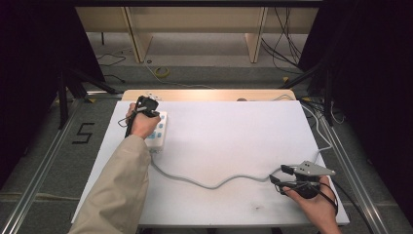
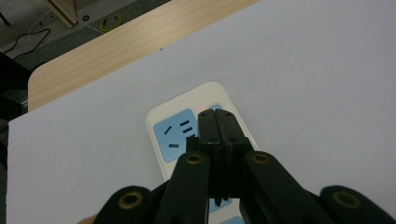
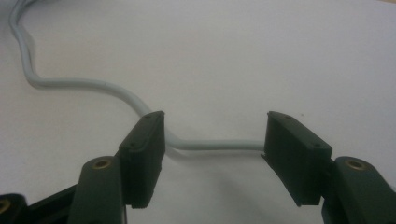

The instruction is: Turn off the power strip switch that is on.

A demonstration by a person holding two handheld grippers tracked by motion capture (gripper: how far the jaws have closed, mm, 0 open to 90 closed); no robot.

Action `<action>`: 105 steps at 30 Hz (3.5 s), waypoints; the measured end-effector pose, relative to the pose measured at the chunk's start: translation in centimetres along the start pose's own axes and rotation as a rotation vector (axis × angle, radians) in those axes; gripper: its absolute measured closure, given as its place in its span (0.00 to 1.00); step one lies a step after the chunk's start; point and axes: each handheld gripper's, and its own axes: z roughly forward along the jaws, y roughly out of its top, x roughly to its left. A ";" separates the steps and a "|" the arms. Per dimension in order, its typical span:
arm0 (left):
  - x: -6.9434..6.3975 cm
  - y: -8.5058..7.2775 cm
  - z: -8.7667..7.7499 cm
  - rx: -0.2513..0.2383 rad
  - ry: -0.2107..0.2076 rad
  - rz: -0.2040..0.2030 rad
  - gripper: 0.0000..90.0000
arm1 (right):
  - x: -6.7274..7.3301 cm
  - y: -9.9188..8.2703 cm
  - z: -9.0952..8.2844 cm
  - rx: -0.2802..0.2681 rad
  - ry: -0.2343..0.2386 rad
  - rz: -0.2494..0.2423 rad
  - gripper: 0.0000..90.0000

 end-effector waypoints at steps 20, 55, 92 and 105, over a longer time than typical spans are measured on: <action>-0.2 0.5 0.7 0.011 -0.002 0.005 1.00 | 0.0 0.0 0.0 0.002 0.001 -0.001 0.44; -0.4 1.2 1.9 0.035 -0.003 0.008 1.00 | 0.0 0.0 0.1 0.009 0.006 -0.004 0.44; -0.3 0.6 4.4 0.061 -0.005 -0.021 1.00 | 0.0 0.0 0.2 0.011 0.008 -0.007 0.44; -0.5 0.7 4.6 0.053 -0.005 -0.017 1.00 | -0.1 0.0 0.2 0.019 0.009 -0.006 0.44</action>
